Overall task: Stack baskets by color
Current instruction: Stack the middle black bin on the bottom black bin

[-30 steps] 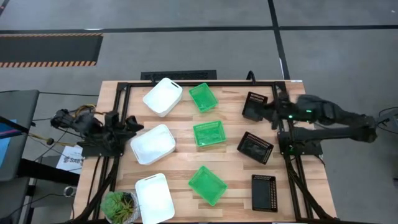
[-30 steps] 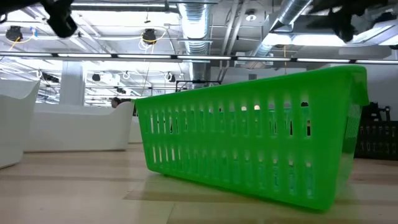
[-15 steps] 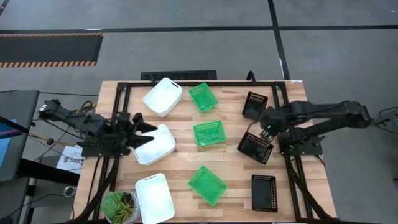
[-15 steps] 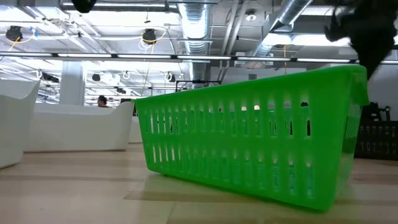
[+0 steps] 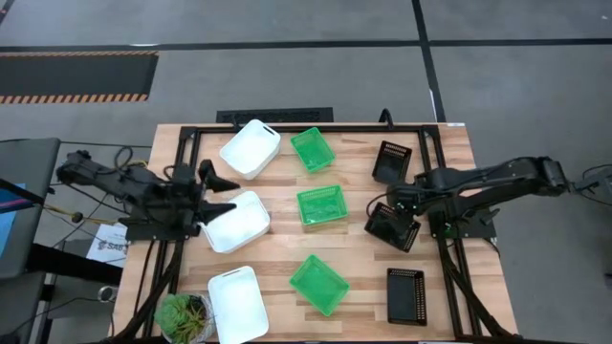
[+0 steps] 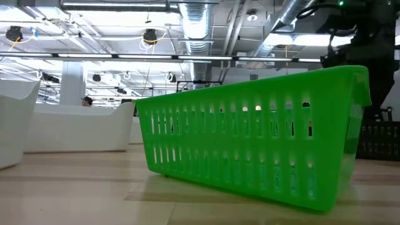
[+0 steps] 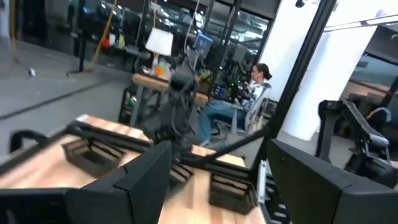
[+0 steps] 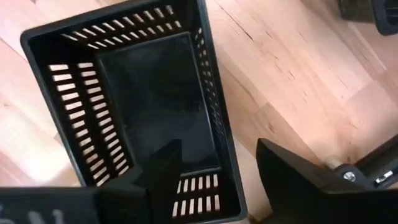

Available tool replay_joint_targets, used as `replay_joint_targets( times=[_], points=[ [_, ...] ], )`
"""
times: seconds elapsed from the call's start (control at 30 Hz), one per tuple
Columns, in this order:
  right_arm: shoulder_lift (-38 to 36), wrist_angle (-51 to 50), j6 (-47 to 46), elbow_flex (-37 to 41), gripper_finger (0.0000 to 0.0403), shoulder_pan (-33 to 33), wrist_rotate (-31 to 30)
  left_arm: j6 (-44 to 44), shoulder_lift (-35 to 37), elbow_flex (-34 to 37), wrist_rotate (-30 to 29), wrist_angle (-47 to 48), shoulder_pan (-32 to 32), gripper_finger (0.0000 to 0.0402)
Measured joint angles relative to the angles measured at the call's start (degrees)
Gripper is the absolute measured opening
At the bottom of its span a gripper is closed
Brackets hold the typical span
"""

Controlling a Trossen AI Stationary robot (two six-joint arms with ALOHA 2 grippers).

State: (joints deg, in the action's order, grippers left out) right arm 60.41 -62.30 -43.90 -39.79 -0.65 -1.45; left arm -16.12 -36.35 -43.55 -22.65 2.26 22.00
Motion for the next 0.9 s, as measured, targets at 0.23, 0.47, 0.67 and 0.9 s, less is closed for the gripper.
replay_joint_targets(
  times=[0.23,0.47,0.67,0.9],
  points=[
    [6.0,1.9,5.6,0.0,0.0229,2.1,0.0,1.8,4.3,-1.2,-0.7,3.2,-0.9,0.0254],
    [11.7,2.6,9.5,0.0,0.0208,5.6,-1.5,1.8,5.4,-1.2,-5.2,3.7,-0.9,0.0254],
    [13.1,2.7,5.6,0.0,0.0071,7.5,-1.3,4.6,5.2,-1.2,-9.6,3.6,-0.9,0.0254],
    [10.8,1.0,0.3,-1.9,0.0016,9.3,0.1,6.0,5.3,-1.2,-13.8,3.2,-0.9,0.0254]
  ],
)
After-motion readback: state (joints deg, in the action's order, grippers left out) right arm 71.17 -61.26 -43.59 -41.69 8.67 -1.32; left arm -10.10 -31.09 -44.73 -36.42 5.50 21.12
